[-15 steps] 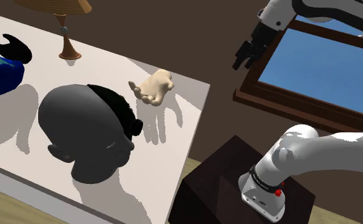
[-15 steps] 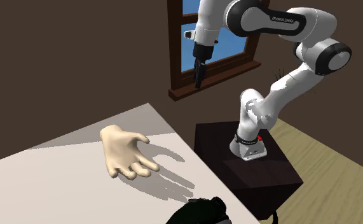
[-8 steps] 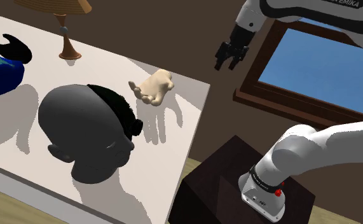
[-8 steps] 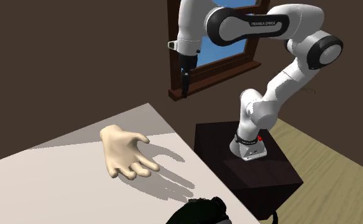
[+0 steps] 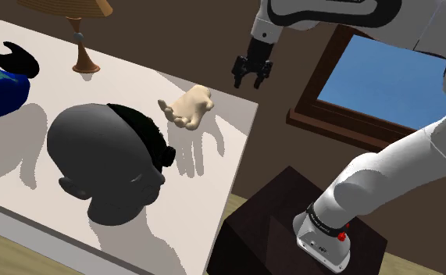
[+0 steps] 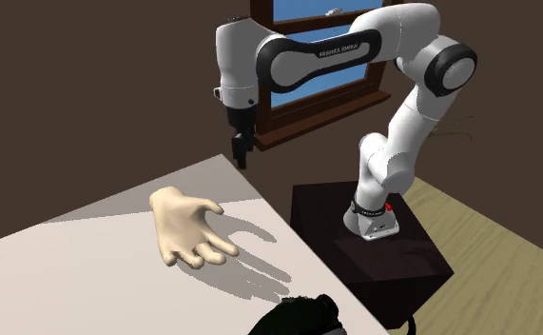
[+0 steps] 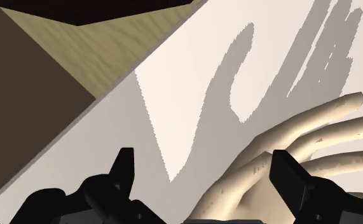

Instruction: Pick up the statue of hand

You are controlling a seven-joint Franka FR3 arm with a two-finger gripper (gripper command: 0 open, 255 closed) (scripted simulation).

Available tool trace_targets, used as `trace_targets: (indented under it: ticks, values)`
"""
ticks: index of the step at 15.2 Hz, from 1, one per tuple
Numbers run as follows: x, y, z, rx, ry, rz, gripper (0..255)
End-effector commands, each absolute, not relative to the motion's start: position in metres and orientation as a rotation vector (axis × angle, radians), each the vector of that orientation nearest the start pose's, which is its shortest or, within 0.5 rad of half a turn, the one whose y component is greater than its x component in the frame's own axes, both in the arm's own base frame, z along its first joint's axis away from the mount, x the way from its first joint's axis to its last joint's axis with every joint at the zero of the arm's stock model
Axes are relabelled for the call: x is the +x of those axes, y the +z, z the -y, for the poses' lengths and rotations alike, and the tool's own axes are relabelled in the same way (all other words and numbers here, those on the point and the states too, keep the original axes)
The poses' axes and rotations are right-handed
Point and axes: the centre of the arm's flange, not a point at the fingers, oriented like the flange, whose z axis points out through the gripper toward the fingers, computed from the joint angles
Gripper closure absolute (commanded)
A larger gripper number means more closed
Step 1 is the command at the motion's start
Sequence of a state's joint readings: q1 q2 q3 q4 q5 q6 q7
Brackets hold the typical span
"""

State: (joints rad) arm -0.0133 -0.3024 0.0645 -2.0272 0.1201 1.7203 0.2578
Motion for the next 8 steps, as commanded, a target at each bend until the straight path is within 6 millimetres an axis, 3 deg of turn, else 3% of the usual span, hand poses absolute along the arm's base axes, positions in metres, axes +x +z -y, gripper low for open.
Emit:
trace_targets:
  ticks: [1,8]
  values:
    - [0.488,0.559,-0.045,-3.018,0.072,-0.379,0]
    - [0.574,0.506,-0.065,-2.993,0.209,-0.488,0]
